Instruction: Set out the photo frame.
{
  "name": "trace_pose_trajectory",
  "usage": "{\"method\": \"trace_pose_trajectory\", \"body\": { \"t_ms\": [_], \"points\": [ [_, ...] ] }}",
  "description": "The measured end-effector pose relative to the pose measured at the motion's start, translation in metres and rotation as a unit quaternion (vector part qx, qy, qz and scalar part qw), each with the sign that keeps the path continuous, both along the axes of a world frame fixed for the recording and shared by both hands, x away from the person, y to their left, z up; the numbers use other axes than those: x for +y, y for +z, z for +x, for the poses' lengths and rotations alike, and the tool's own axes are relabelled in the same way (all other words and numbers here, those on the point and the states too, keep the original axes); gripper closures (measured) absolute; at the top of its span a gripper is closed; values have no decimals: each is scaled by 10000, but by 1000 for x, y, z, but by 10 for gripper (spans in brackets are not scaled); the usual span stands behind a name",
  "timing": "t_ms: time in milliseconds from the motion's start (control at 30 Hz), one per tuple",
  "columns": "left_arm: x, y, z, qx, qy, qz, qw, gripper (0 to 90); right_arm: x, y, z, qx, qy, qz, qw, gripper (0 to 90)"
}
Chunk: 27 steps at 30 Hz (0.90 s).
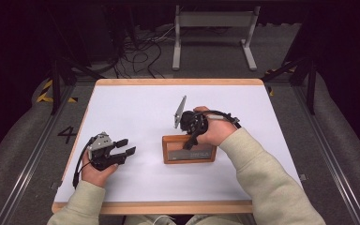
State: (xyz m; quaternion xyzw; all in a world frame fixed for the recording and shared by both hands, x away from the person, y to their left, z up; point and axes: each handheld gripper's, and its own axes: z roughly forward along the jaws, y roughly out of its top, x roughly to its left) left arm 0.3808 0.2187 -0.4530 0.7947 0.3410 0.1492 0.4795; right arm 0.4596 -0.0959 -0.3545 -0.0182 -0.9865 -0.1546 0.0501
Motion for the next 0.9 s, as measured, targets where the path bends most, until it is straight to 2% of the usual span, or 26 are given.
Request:
{"method": "trace_pose_trajectory", "body": {
  "t_ms": [200,267,367,467,633,667,733,900],
  "points": [
    [0,0,1,-54,2,33,10000,503,-2,-1,5,12,-310,47,9995,700],
    [0,0,0,-10,2,6,10000,502,-4,-1,6,22,-431,62,9990,702],
    [0,0,0,1,1,5,10000,502,-6,-2,8,22,-432,103,9990,694],
    [0,0,0,0,2,3,10000,501,-6,-2,8,-140,-418,107,9990,609],
    [0,0,0,14,7,3,10000,499,-9,-4,10,-264,-656,218,9973,449],
    [0,0,0,12,3,9,10000,499,-11,-3,11,-336,-781,310,9959,400],
    [0,0,0,14,1,9,10000,498,-16,0,13,-486,-1133,538,9909,324],
    [0,0,0,-24,-14,22,10000,491,-31,4,11,-692,-1416,1022,9822,237]
  ]
}}
